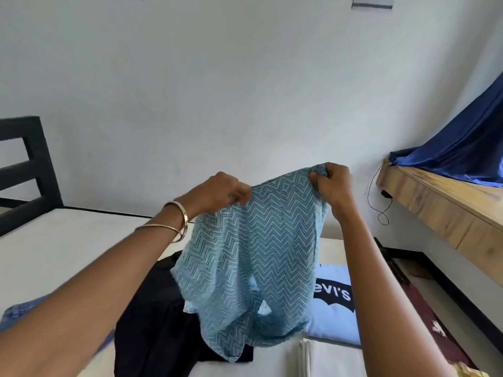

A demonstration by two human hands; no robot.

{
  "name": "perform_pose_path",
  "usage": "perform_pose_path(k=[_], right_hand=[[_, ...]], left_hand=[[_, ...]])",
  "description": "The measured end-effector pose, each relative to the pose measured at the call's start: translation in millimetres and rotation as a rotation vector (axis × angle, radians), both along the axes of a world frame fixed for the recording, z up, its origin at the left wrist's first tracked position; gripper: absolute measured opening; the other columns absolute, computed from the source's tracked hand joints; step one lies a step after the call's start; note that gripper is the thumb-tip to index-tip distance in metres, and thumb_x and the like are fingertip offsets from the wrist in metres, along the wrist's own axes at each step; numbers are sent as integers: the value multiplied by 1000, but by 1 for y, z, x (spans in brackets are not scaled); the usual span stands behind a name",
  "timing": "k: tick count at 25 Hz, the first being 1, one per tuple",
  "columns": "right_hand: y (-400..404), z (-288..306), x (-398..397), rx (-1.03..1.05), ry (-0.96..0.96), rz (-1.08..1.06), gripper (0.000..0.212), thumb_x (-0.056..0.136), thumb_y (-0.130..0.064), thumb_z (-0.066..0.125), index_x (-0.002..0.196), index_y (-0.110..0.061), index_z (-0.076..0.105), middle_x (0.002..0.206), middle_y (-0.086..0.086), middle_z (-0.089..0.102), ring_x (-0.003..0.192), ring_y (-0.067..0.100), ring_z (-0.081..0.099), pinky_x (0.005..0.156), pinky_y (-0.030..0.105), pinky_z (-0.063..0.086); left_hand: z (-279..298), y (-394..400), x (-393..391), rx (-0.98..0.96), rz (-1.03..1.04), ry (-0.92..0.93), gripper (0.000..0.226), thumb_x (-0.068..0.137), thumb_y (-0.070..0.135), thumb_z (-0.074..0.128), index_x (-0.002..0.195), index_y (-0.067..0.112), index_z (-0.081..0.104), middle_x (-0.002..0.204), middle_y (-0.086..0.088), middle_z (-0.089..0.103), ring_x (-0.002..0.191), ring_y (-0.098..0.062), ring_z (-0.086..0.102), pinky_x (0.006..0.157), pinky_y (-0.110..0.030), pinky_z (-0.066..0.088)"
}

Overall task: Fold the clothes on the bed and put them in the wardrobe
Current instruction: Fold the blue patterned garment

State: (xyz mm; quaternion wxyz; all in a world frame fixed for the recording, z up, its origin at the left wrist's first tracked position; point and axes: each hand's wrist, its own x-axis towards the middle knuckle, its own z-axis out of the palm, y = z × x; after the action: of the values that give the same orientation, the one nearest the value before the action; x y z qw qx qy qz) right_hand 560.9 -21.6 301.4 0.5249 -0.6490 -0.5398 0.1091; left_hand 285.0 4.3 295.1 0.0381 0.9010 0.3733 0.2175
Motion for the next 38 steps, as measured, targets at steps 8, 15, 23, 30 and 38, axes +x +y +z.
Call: perform_pose_path(k=[8, 15, 23, 30, 38], right_hand=[[-32, -29, -70, 268, -361, 426, 30, 69, 8, 54, 79, -17, 66, 80, -2, 67, 61, 3, 57, 59, 21, 43], [-36, -79, -109, 167, -487, 417, 67, 78, -53, 70, 128, -10, 60, 128, 10, 48, 112, 25, 55, 96, 42, 50], [-24, -97, -147, 100, -241, 105, 92, 75, -55, 72, 146, -8, 35, 144, 14, 29, 126, 33, 33, 101, 50, 41], [-3, -78, -114, 205, 190, 67, 14, 88, -10, 65, 76, -4, 65, 91, 9, 58, 78, 24, 55, 70, 30, 38], [-8, -56, -86, 119, 513, 368, 26, 78, 1, 77, 97, -17, 74, 87, 12, 75, 76, 22, 71, 74, 41, 59]], left_hand=[[5, 19, 0, -489, 511, -557, 19, 75, -12, 68, 93, -7, 65, 80, -14, 66, 70, -35, 70, 59, -49, 59], [31, 21, 22, -537, 615, -980, 30, 68, -20, 72, 87, -3, 57, 84, -12, 53, 72, -36, 65, 52, -50, 58], [38, 16, 31, -574, 617, -1178, 25, 83, -10, 57, 82, 11, 43, 100, -17, 40, 82, -34, 58, 55, -32, 60], [29, 26, 27, -463, 680, -1034, 34, 70, -15, 69, 98, -4, 54, 111, -16, 43, 74, -36, 64, 47, -39, 58], [22, 32, 14, -232, 707, -718, 24, 59, 0, 79, 69, -1, 58, 81, -19, 66, 67, -32, 67, 59, -41, 60]])
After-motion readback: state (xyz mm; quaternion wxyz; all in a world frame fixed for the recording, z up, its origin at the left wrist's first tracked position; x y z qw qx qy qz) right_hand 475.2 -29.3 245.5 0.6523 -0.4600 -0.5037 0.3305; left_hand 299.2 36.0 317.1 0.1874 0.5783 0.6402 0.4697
